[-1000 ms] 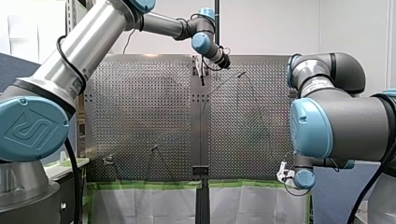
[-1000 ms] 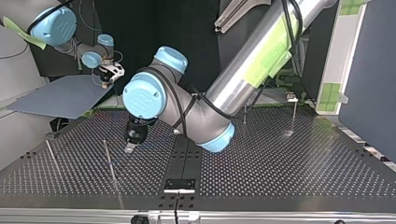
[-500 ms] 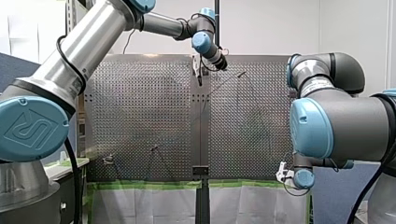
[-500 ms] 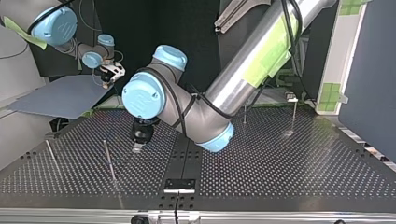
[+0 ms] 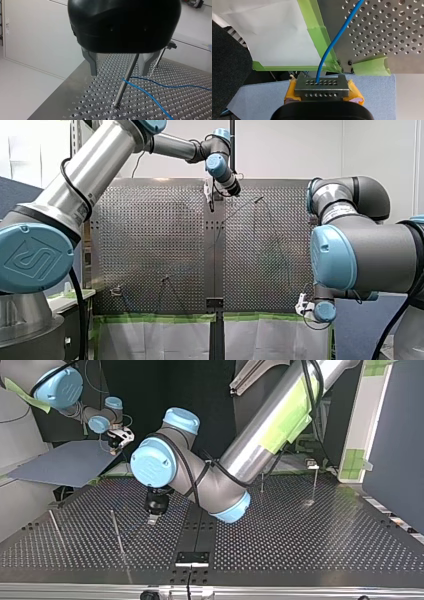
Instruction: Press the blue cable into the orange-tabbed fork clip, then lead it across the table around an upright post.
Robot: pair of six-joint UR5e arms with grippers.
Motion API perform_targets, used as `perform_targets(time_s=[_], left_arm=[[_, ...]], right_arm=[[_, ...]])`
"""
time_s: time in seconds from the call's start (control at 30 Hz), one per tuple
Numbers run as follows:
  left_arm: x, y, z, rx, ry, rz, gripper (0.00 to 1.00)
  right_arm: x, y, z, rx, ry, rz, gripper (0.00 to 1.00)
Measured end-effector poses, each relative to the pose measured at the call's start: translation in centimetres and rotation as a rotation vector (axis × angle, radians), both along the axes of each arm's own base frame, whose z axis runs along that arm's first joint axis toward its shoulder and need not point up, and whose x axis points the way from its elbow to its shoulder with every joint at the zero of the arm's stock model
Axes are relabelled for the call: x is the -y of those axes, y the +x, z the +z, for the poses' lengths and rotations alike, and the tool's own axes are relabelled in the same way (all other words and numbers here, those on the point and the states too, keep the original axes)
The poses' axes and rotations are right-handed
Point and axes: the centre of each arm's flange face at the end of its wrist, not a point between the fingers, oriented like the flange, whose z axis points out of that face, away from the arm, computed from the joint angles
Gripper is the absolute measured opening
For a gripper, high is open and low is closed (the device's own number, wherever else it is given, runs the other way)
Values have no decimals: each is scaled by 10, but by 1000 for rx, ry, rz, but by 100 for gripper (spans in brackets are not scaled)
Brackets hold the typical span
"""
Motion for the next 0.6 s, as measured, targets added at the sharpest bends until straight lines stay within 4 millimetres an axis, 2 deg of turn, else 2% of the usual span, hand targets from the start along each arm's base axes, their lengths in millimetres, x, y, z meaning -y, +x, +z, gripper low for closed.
perform_targets(time_s=[0.6], left_arm=[[-5,-5,2,-11,25,46,86]], right_arm=[[0,2,0,-6,3,5,0]])
